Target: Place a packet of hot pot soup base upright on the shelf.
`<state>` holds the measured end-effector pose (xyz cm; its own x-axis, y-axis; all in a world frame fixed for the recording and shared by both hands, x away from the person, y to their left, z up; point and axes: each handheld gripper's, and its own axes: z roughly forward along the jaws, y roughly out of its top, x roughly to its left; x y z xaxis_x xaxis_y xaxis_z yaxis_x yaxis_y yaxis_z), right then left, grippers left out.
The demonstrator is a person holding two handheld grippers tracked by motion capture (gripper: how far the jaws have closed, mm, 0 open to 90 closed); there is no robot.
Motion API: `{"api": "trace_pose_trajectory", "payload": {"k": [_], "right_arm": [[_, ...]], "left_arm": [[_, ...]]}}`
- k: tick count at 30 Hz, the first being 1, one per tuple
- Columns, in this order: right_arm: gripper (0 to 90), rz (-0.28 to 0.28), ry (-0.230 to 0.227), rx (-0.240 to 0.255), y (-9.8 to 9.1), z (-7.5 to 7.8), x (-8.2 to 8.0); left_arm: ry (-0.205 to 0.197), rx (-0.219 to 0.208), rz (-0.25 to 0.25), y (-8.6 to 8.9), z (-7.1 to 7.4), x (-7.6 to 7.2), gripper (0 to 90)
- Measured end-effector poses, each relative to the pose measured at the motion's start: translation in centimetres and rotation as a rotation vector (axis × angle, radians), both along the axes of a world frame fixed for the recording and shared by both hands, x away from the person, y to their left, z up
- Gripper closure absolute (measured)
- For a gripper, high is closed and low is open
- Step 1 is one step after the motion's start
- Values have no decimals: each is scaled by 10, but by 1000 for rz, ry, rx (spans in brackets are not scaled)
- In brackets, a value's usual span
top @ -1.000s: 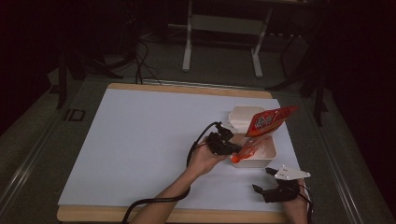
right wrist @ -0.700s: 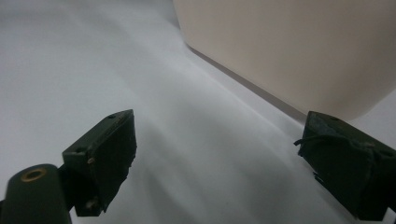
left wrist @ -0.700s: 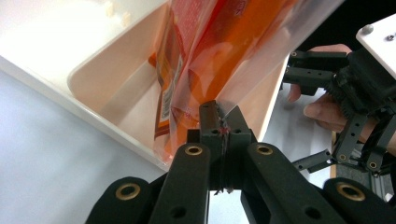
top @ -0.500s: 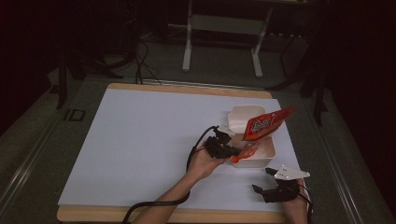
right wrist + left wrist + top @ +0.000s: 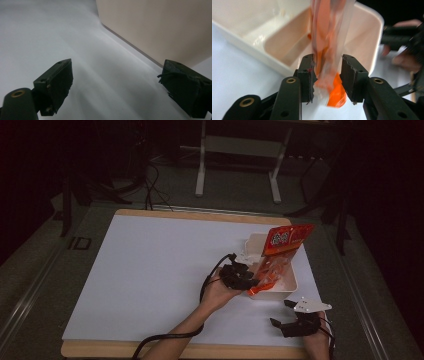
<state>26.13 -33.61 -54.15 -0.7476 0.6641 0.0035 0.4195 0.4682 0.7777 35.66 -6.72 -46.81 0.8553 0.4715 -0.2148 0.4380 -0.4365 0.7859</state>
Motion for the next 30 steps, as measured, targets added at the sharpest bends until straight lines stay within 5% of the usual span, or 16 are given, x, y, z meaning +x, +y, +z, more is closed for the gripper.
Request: {"api": "trace_pose_trajectory", "payload": {"k": [3,8,16,18,22,25,27,30], "right_arm": [[106,1,-1,0,0,0,0],[106,2,1,-3,0,0,0],[106,-2,7,-9,1,-1,1],[106,-1,6,-9,1,-1,1],[106,0,0,-5,0,0,0],[106,3,8,-5,0,0,1],[106,5,1,-1,0,0,0],[106,5,5,-2,0,0,0]], "left_arm": [[66,79,4,-5,1,6,769],[78,95,5,-9,-3,5,892],[97,96,-7,-15,-11,1,900],[112,153,-41,-24,-21,-2,900],[114,114,-36,-23,-27,-3,897],[78,139,-49,-22,-20,-4,825],[34,147,-39,-19,-12,-5,686],[-21,80,-53,-15,4,-8,654]]}}
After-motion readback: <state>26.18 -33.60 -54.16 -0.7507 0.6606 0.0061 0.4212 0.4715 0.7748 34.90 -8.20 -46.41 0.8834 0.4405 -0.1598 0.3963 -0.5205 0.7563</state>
